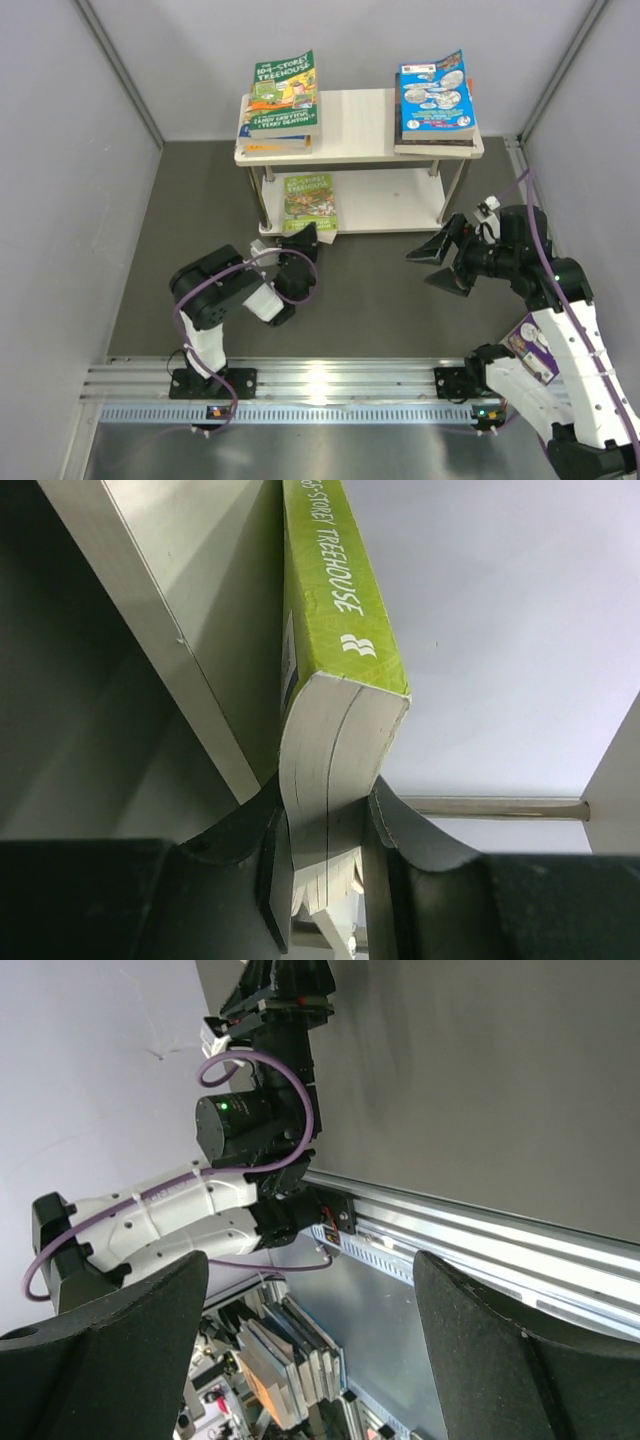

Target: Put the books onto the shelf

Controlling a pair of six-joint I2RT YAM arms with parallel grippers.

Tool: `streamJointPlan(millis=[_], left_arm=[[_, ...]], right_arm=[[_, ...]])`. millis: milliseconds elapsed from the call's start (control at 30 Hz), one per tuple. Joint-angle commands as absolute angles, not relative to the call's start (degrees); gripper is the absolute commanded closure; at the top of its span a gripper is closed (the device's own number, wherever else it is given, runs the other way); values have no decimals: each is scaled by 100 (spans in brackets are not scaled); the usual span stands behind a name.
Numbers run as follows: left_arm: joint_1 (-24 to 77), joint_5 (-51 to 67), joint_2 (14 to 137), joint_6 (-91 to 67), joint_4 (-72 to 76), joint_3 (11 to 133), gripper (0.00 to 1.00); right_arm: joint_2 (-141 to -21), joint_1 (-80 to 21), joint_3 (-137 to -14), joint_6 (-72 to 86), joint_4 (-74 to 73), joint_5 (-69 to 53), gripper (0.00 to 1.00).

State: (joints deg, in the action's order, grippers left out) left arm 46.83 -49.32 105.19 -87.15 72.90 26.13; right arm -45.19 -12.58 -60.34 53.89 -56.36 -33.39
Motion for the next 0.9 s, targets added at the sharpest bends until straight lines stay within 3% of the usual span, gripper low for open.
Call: streamJointPlan(millis=[0, 133, 367, 533, 633, 800, 833, 867], left_arm=[[4685, -5184, 10836, -9079, 9721, 2883, 100], [4623, -5572, 10768, -9334, 9545, 2830, 100], [4229, -5573, 10266, -10282, 7770, 2646, 100], [3754, -4327, 10624, -10959, 7997, 2531, 94], [3394, -3223, 10976, -11047, 8436, 2592, 100], [3208, -2013, 11338, -11109, 8596, 2707, 100], [3199, -1908, 11355, -11127, 8552, 2655, 98], [3191, -1864, 11355, -11153, 8500, 2628, 86]], right_arm=[[-4649, -1169, -6231, 5159, -5651, -3358, 18], [-4842, -1125, -6249, 5089, -5651, -3366, 18], [-5036, -1020, -6188, 5062, -5520, -3384, 19], [-5098, -958, -6135, 5071, -5467, -3384, 20], [-5106, -932, -6065, 5098, -5397, -3392, 20], [-5089, -914, -5941, 5229, -5230, -3401, 20], [-5071, -914, -5924, 5238, -5212, -3401, 20], [-5054, -914, -5898, 5247, -5195, -3401, 20]])
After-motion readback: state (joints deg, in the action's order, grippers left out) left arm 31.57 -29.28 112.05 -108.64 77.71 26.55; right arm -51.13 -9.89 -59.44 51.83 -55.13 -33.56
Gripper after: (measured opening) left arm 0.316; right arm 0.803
